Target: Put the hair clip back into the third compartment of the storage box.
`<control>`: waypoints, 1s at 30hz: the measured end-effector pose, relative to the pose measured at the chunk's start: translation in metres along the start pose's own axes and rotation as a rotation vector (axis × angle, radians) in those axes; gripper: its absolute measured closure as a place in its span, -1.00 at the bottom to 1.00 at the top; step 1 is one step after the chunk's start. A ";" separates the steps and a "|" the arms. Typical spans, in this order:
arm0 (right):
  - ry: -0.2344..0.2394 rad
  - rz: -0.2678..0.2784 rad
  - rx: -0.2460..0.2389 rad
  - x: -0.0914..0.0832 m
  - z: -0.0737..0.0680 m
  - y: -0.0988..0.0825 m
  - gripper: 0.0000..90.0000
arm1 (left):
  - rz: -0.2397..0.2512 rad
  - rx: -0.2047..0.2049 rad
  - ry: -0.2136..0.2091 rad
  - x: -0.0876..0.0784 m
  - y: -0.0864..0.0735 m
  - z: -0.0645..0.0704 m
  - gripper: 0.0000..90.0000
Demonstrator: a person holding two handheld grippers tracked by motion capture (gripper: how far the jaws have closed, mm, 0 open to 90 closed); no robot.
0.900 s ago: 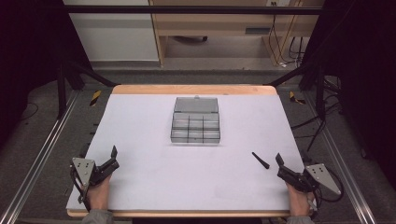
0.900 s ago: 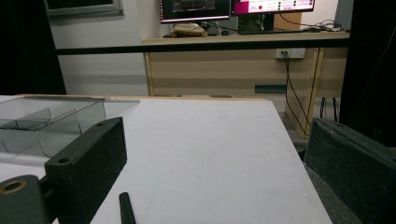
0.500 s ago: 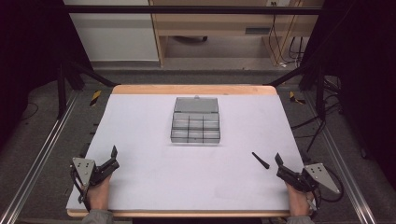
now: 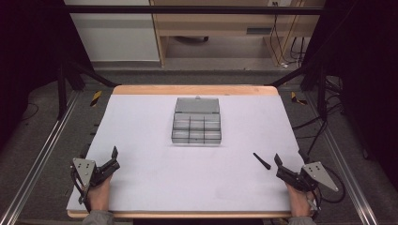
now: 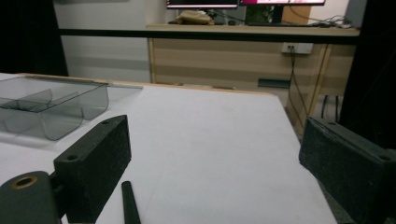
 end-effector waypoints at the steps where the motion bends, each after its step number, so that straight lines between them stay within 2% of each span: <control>1: 0.012 -0.014 0.015 0.000 0.000 0.001 -0.76 | 0.000 -0.001 0.000 0.000 0.000 0.000 -0.86; 2: 0.027 -0.028 0.021 0.000 0.001 0.003 -0.75 | 0.001 -0.001 0.000 0.000 0.000 0.000 -0.86; 3: 0.026 -0.058 -0.011 -0.001 0.000 0.010 -0.71 | 0.000 -0.001 0.000 0.000 0.000 0.000 -0.86; 4: 0.026 -0.058 -0.011 -0.001 0.000 0.010 -0.71 | 0.000 -0.001 0.000 0.000 0.000 0.000 -0.86; 5: 0.042 -0.101 -0.033 -0.002 -0.002 0.017 -0.68 | 0.001 -0.001 0.000 0.000 0.000 0.000 -0.86; 6: 0.042 -0.101 -0.033 -0.002 -0.002 0.017 -0.68 | 0.001 -0.001 0.000 0.000 0.000 0.000 -0.86; 7: 0.076 -0.158 -0.059 -0.001 -0.004 0.025 -0.65 | 0.002 -0.002 0.000 0.000 0.000 0.000 -0.86; 9: 0.116 -0.220 -0.074 0.000 -0.005 0.031 -0.63 | 0.003 -0.006 0.000 0.000 0.000 0.000 -0.86; 10: 0.116 -0.220 -0.074 0.000 -0.005 0.031 -0.63 | 0.003 -0.006 0.000 0.000 0.000 0.000 -0.86; 11: 0.141 -0.252 -0.075 0.002 -0.007 0.035 -0.63 | 0.004 -0.010 0.000 0.000 0.000 -0.001 -0.86; 12: 0.149 -0.330 -0.123 0.006 -0.011 0.042 -0.63 | 0.004 -0.011 0.000 0.000 0.000 -0.001 -0.86; 13: 0.154 -0.371 -0.158 0.009 -0.013 0.045 -0.63 | 0.003 -0.010 0.000 0.000 0.000 -0.001 -0.86; 14: 0.154 -0.371 -0.158 0.009 -0.013 0.045 -0.63 | 0.003 -0.010 0.000 0.000 0.000 -0.001 -0.86; 15: 0.147 -0.469 -0.235 0.016 -0.019 0.051 -0.63 | 0.003 -0.008 0.000 0.000 0.000 -0.001 -0.86; 16: 0.147 -0.469 -0.235 0.016 -0.019 0.051 -0.63 | 0.003 -0.008 0.000 0.000 0.000 -0.001 -0.86; 18: 0.141 -0.596 -0.321 0.024 -0.025 0.055 -0.61 | 0.003 -0.007 -0.001 0.000 0.000 -0.001 -0.86; 19: 0.122 -0.679 -0.393 0.031 -0.029 0.059 -0.58 | 0.004 -0.008 -0.001 0.000 0.000 -0.001 -0.86; 20: 0.122 -0.679 -0.393 0.031 -0.029 0.059 -0.58 | 0.004 -0.008 -0.001 0.000 0.000 -0.001 -0.86; 22: 0.130 -0.740 -0.410 0.038 -0.030 0.063 -0.52 | 0.004 -0.008 -0.001 0.000 0.000 -0.001 -0.86; 24: 0.140 -0.783 -0.404 0.043 -0.030 0.067 -0.49 | 0.003 -0.009 -0.001 0.000 0.000 -0.001 -0.86; 25: 0.174 -0.850 -0.392 0.050 -0.029 0.071 -0.50 | 0.003 -0.008 -0.002 0.000 0.000 -0.001 -0.86; 27: 0.200 -0.926 -0.381 0.055 -0.029 0.073 -0.50 | 0.003 -0.008 -0.002 0.000 0.000 -0.001 -0.86; 28: 0.200 -0.926 -0.381 0.055 -0.029 0.073 -0.50 | 0.003 -0.008 -0.002 0.000 0.000 -0.001 -0.86; 30: 0.208 -0.982 -0.387 0.061 -0.028 0.075 -0.48 | 0.003 -0.008 -0.002 0.000 0.000 -0.001 -0.86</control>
Point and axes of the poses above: each handheld gripper's, and its own axes: x roughly forward along the jaws, y roughly out of its top, z roughly to its right, the point moved 2 cm from there along x, roughly forward along the jaws, and after that the axes turned 7 degrees about -z, right-handed, at the moved point
